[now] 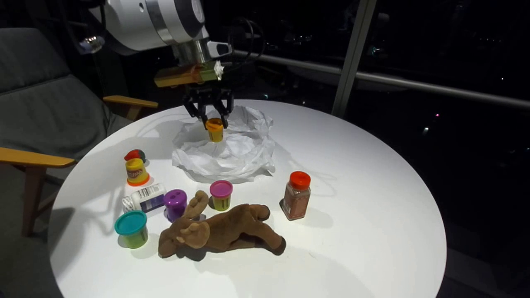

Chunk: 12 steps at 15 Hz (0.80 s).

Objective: Put all the objects in the plastic bag

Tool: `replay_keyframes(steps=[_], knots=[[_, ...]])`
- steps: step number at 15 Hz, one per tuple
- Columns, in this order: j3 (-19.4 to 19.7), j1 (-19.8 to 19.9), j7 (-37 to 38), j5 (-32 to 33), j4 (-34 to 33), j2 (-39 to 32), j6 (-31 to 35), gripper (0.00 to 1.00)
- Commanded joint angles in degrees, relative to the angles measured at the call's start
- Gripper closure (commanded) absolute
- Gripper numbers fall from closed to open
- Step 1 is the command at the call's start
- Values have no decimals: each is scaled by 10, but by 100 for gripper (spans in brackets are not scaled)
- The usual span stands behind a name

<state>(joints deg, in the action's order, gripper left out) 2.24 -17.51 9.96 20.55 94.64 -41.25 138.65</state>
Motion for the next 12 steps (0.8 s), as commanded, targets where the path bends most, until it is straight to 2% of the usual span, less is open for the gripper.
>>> replay_keyframes(steps=[1, 6, 9, 10, 12], knots=[[38, -29, 53, 34, -94, -85, 17, 72], [66, -41, 65, 32, -164, -153, 4, 72], [76, -42, 58, 31, -187, -168, -15, 72], [79, -42, 59, 31, -192, -169, -22, 30], [83, -42, 64, 32, -189, -161, -29, 16]])
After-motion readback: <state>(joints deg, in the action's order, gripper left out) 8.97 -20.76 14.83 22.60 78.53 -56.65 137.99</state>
